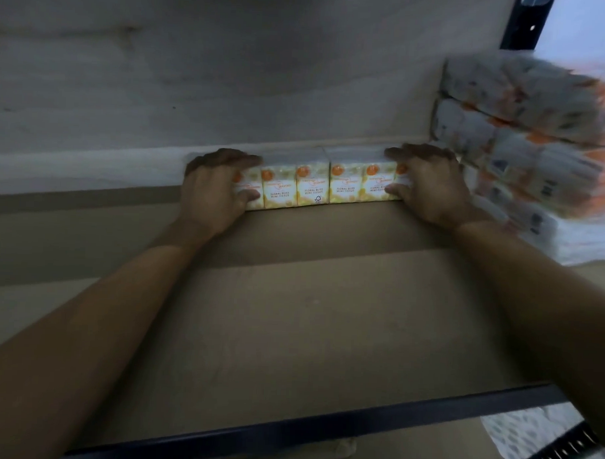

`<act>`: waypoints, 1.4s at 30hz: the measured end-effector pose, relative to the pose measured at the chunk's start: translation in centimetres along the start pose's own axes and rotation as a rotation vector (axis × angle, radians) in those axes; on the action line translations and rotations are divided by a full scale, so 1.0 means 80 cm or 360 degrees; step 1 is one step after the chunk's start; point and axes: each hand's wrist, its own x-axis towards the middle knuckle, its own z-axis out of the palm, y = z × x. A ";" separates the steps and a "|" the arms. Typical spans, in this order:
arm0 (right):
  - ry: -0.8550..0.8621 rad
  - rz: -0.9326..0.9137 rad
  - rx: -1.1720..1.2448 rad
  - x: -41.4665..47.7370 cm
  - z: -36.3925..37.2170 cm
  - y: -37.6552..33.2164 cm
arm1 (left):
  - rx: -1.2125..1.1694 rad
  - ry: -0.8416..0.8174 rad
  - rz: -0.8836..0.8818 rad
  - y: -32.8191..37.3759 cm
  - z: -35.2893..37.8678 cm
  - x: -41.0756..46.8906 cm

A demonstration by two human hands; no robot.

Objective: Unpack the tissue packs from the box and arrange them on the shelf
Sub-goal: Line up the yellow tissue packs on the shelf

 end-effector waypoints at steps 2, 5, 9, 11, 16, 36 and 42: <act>-0.0011 0.0014 0.0016 0.008 0.004 0.001 | 0.0016 -0.0010 -0.0025 -0.004 0.007 0.006; -0.0025 0.0024 0.0044 0.019 0.011 0.003 | -0.0014 -0.0010 -0.0041 -0.010 0.014 0.015; 0.0004 0.0030 0.0111 0.030 0.018 0.006 | -0.0032 -0.0042 -0.0085 -0.014 0.020 0.025; 0.0011 0.0025 0.0154 0.033 0.021 0.010 | -0.0014 -0.0040 -0.0086 -0.016 0.020 0.027; 0.0012 0.0041 0.0154 0.036 0.028 0.013 | -0.0019 0.0004 -0.0105 -0.014 0.021 0.026; -0.0059 0.0147 0.0124 0.036 0.009 -0.007 | -0.0011 -0.0069 -0.0158 -0.008 0.024 0.038; -0.0139 0.0157 0.0125 0.036 0.002 -0.013 | 0.0019 -0.0230 -0.0200 -0.005 0.018 0.045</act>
